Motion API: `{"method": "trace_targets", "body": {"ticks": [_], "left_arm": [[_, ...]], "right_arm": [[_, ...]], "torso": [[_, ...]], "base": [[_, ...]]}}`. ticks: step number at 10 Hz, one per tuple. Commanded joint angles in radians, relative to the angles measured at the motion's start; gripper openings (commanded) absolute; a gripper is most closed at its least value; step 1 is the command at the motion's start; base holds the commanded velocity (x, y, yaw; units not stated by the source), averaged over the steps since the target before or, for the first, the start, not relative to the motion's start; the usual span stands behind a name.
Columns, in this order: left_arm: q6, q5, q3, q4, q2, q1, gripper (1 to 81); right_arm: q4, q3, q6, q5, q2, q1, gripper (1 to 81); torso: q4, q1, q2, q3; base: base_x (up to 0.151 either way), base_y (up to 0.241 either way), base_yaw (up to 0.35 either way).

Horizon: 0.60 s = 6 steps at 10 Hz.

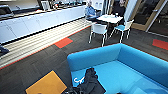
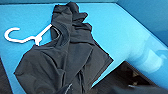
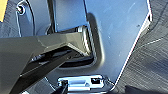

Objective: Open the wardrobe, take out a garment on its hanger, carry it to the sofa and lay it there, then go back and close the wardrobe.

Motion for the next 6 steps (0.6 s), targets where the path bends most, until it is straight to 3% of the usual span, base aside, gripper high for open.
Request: {"method": "trace_targets", "body": {"ticks": [1, 6], "left_arm": [[0.004, 0.003, 0.053, 0.100, -0.034, 0.021, 81.1], [0.014, 0.003, 0.004, 0.209, -0.100, 0.255, 81.1]], "right_arm": [[-0.007, 0.010, -0.008, -0.075, 0.016, 0.003, 81.1], [-0.009, 0.010, -0.008, -0.075, 0.016, 0.006, 81.1]], "torso": [[0.000, 0.000, 0.000, 0.072], [0.000, -0.002, -0.001, 0.200]], "base": [[0.000, 0.000, 0.000], [0.000, 0.000, 0.000]]}}
